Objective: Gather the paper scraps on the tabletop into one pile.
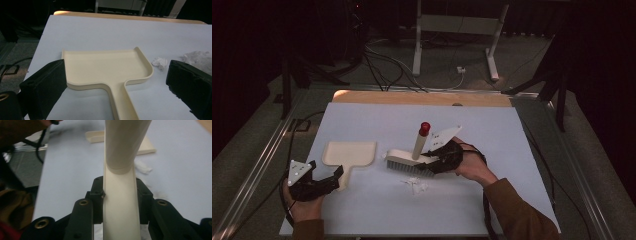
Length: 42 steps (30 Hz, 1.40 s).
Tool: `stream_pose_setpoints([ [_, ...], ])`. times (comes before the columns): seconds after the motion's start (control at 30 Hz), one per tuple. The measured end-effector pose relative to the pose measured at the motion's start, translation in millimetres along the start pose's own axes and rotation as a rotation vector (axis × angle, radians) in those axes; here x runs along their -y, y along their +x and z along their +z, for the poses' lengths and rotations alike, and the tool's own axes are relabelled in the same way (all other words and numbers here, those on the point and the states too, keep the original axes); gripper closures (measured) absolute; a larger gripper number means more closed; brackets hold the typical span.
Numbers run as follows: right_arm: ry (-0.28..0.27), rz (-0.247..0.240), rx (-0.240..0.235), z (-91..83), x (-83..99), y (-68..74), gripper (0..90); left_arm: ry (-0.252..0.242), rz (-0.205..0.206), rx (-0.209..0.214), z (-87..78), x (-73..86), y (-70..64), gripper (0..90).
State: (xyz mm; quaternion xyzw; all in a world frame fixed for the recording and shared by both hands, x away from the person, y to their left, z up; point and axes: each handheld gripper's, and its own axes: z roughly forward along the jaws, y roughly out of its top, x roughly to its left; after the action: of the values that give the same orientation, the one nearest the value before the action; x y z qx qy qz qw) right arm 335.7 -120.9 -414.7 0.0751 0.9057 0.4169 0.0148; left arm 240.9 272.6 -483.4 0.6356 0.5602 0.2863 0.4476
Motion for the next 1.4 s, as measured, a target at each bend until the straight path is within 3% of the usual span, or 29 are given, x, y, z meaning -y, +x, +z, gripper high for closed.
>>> stream_pose_setpoints([
  [0.3,0.048,-0.014,-0.107,5.0,11.5,10.5,67.0,-0.001,-0.002,0.000,0.1,0.1,-0.4,4.1],
  [0.4,0.062,-0.017,-0.165,9.1,16.3,14.7,67.0,0.000,0.000,-0.001,0.1,0.0,-0.2,4.1],
  [0.57,0.140,-0.020,-0.217,21.3,22.3,18.3,67.0,0.001,0.001,0.000,0.1,0.0,-0.7,4.1],
  [0.67,0.188,-0.011,-0.192,28.4,26.8,13.0,67.0,-0.001,-0.001,-0.002,-0.2,0.1,-0.4,4.1],
  [0.77,0.175,0.035,-0.166,28.3,30.8,1.4,67.0,0.000,-0.001,-0.003,-0.4,0.1,0.2,4.1],
  [0.9,0.165,0.060,-0.137,26.1,35.3,-10.1,67.0,0.002,-0.003,-0.004,-0.1,0.1,0.3,4.1],
  [1.4,0.165,0.069,-0.014,21.0,34.5,-37.9,67.0,0.003,-0.003,-0.003,-0.2,0.1,0.3,4.2],
])
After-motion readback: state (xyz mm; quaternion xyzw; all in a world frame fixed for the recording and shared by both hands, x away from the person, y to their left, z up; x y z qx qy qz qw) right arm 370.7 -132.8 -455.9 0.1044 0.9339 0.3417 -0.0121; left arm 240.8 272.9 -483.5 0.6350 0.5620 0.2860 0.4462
